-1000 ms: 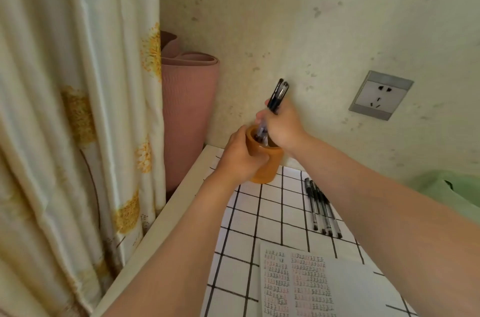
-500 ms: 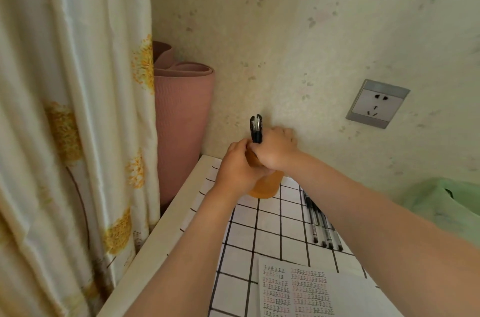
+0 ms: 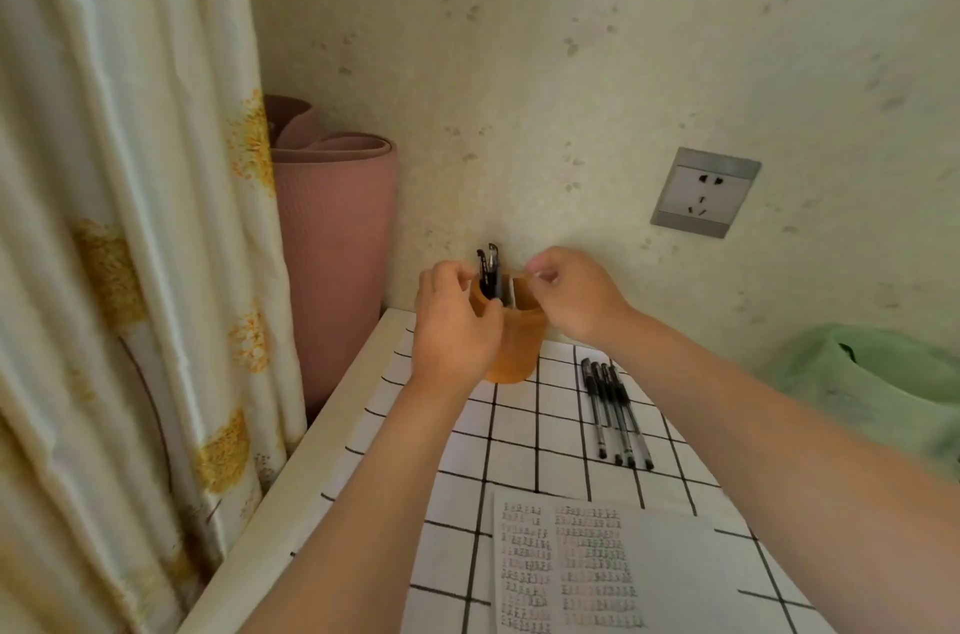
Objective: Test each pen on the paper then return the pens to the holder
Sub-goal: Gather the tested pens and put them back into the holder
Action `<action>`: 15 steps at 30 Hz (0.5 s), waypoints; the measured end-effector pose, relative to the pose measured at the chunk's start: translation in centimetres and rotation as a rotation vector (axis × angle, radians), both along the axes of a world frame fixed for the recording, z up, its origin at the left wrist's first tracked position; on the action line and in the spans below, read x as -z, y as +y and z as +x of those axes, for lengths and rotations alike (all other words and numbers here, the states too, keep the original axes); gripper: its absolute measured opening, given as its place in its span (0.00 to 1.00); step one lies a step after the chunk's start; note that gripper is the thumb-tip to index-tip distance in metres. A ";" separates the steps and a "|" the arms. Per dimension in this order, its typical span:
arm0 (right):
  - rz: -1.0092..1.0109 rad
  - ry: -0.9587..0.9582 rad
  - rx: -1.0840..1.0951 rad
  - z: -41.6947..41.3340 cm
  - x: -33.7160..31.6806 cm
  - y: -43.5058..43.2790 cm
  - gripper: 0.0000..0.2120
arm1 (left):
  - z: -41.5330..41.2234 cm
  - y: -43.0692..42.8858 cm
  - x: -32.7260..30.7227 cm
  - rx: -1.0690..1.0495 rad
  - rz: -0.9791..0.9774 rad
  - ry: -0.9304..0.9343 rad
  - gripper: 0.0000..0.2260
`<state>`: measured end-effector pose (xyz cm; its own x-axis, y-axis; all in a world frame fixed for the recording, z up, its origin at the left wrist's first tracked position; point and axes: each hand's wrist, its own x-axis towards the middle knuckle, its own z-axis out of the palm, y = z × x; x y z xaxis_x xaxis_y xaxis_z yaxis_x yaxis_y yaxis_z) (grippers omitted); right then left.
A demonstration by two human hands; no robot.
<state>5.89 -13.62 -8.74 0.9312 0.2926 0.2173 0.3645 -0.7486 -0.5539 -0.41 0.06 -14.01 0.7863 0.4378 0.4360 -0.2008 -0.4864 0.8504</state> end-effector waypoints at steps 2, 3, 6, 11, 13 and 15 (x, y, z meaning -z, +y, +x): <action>0.001 -0.008 0.061 -1.0 1.0 -2.0 0.10 | -1.0 -1.1 -0.6 0.046 -0.018 -0.016 0.08; -0.007 0.000 0.094 -1.5 1.6 -3.0 0.10 | -1.4 -1.7 -0.6 0.106 -0.010 -0.004 0.06; -0.175 0.070 0.188 -3.1 3.6 -5.7 0.12 | -2.1 -3.7 0.4 0.302 0.125 0.069 0.05; -0.554 0.340 0.247 -5.1 6.3 -7.6 0.24 | -2.9 -5.4 2.9 0.455 0.253 0.323 0.11; -0.568 0.313 0.233 -5.1 7.2 -8.0 0.22 | -3.1 -5.4 3.6 0.461 0.310 0.364 0.14; -0.544 0.284 0.209 -5.0 7.6 -8.5 0.17 | -3.2 -5.2 3.8 0.462 0.380 0.376 0.16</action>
